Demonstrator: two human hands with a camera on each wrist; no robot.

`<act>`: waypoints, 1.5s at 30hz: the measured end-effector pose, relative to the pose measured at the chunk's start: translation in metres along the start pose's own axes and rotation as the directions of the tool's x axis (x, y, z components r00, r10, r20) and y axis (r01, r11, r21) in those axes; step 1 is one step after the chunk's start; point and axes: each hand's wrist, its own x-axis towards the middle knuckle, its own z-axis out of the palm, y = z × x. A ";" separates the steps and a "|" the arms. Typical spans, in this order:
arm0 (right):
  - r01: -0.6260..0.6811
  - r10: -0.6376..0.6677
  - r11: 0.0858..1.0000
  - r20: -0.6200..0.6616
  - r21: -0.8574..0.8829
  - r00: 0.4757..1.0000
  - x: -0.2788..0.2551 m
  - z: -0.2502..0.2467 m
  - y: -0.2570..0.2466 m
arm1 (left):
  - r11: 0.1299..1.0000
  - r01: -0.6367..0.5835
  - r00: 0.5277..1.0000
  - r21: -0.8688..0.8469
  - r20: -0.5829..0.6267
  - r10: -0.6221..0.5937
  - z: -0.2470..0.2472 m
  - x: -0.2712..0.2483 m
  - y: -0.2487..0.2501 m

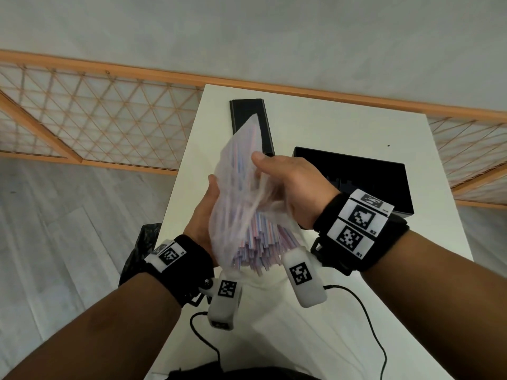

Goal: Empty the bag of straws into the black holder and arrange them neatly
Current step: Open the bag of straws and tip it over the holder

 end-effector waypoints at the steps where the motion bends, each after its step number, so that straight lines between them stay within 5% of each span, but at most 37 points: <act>1: 0.009 -0.009 1.000 -0.017 -0.028 1.000 -0.001 -0.003 -0.001 | 0.948 0.116 0.992 0.297 0.007 -0.124 0.008 -0.017 -0.006; 3: 0.031 -0.036 0.995 -0.059 -0.093 0.998 -0.003 -0.011 -0.002 | 0.928 0.270 0.955 0.255 0.051 -0.292 -0.011 -0.011 0.005; 4: 0.039 -0.050 0.990 -0.079 -0.133 0.996 -0.003 -0.014 -0.003 | 0.946 0.270 0.948 0.178 0.120 -0.293 -0.012 -0.008 0.008; 7: 0.037 -0.054 0.970 -0.063 -0.242 0.997 0.000 -0.025 -0.006 | 0.902 0.234 0.949 0.363 0.115 -0.293 0.002 0.003 -0.003; 10: 0.011 -0.045 0.940 -0.092 -0.340 0.995 0.005 -0.038 -0.010 | 0.894 0.263 0.904 0.361 0.230 -0.359 -0.002 0.013 -0.001; 16: 0.027 -0.017 0.996 0.124 -0.082 0.992 -0.016 -0.062 -0.018 | 0.848 0.111 0.878 0.517 0.349 -0.328 0.021 0.028 -0.018; 23: 0.224 -0.211 0.961 0.094 -0.163 0.973 -0.030 -0.096 -0.043 | 0.584 -0.268 0.907 0.766 0.406 -0.115 0.063 0.049 -0.029; 27: 0.284 -0.296 0.909 0.007 -0.306 0.955 -0.034 -0.119 -0.052 | 0.489 -0.306 0.901 0.817 0.414 -0.128 0.082 0.052 -0.031; 34: 0.325 -0.425 0.822 -0.125 -0.467 0.896 -0.024 -0.145 -0.043 | 0.411 -0.192 0.871 0.891 0.347 -0.347 0.072 0.071 -0.033; 45: 0.402 -0.534 0.756 -0.132 -0.516 0.835 -0.017 -0.160 -0.042 | 0.143 -0.433 0.880 0.890 0.452 -0.148 0.075 0.089 -0.042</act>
